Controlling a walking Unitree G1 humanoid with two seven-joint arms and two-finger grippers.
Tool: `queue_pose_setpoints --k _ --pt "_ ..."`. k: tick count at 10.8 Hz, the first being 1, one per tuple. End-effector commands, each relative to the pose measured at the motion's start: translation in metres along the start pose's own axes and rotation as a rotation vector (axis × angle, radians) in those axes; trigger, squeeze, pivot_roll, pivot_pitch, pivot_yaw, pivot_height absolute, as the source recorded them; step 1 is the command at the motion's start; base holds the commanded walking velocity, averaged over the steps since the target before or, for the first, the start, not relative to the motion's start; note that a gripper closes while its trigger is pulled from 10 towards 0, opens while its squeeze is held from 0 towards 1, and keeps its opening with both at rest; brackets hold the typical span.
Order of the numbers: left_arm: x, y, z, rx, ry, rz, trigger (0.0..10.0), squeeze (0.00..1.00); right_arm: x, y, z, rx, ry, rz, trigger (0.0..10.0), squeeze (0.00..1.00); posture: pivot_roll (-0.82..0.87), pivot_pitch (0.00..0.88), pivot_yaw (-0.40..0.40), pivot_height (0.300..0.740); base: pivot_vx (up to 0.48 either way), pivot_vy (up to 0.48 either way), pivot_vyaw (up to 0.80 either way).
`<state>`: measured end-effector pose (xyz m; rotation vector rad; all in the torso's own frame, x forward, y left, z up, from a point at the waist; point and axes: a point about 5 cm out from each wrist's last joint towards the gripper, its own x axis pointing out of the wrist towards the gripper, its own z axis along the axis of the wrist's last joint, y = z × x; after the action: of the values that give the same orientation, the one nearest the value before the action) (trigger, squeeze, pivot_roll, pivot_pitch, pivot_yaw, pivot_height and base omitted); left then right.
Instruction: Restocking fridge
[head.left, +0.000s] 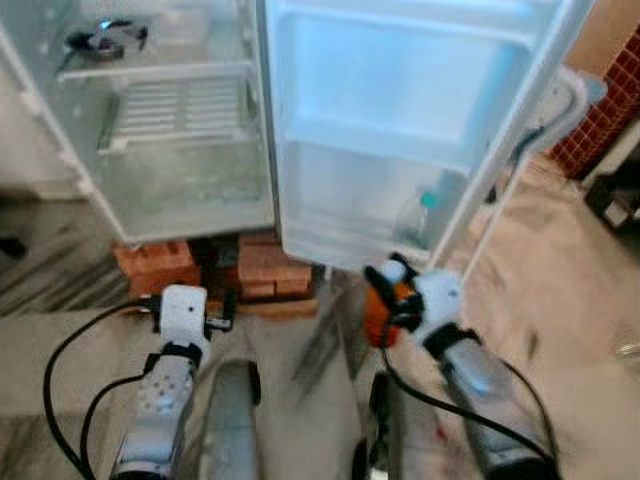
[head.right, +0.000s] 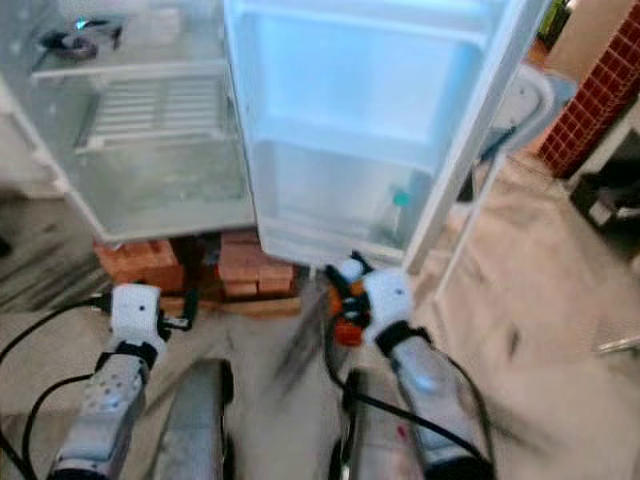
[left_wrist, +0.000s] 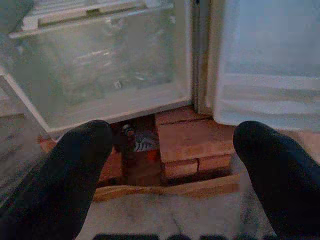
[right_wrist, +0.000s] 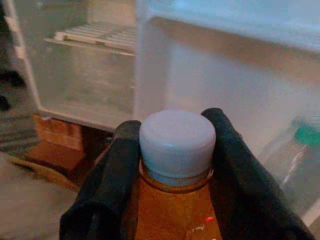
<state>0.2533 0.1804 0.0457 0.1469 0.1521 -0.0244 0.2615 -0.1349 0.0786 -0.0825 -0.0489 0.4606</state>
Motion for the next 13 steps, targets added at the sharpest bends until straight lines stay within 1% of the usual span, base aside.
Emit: queue_pose_setpoints --k 1,2,4,6,8,9,10,12,13 --pt "0.0006 0.0025 0.0023 0.014 -0.006 0.006 10.0 0.00 0.0058 0.0061 0.0101 -0.004 -0.052 0.028 10.0 0.00 0.08 0.101 -0.036 0.587 0.364 0.000 0.00" --pt "0.0015 0.0019 0.0026 0.012 -0.006 0.004 10.0 0.00 0.0069 0.0072 0.0129 -0.033 -0.061 0.046 10.0 0.00 0.07 0.099 -0.035 0.587 0.352 0.000 0.00" --pt "0.0021 0.0002 0.0029 0.011 -0.008 -0.001 10.0 0.00 0.0072 0.0066 0.0139 -0.023 -0.069 0.045 10.0 0.00 0.07 0.099 -0.035 0.587 0.347 0.000 0.66" --pt "0.0026 0.0000 0.0026 0.010 -0.005 0.004 10.0 0.00 0.0072 0.0065 0.0137 -0.015 -0.070 0.045 10.0 0.00 0.07 0.098 -0.037 0.587 0.298 0.000 0.00" --pt "0.0029 -0.0020 0.0040 0.002 -0.018 0.001 10.0 0.00 0.0072 0.0075 0.0135 -0.011 -0.071 0.052 10.0 0.00 0.07 0.096 -0.037 0.587 0.000 0.000 0.00" --pt "0.0028 -0.0029 0.0027 0.006 -0.008 0.001 10.0 0.00 0.0080 0.0088 0.0130 -0.036 -0.066 0.068 10.0 0.00 0.07 0.094 -0.037 0.587 0.000 0.000 0.56" --pt "0.0024 -0.0028 0.0017 0.008 -0.004 0.002 10.0 0.00 0.0080 0.0101 0.0123 -0.035 -0.066 0.074 10.0 0.00 0.08 0.096 -0.037 0.587 0.000 0.000 0.80" --pt "0.0012 -0.0035 -0.0004 0.007 0.005 -0.001 10.0 0.00 0.0089 0.0090 0.0103 -0.029 -0.065 0.043 10.0 0.00 0.08 0.103 -0.035 0.587 0.000 0.000 0.00" --pt "0.0000 -0.0056 -0.0019 0.008 0.012 -0.008 10.0 0.00 0.0153 0.0144 0.0087 -0.054 -0.072 0.049 10.0 0.00 0.07 0.113 -0.027 0.587 0.000 0.000 0.00"
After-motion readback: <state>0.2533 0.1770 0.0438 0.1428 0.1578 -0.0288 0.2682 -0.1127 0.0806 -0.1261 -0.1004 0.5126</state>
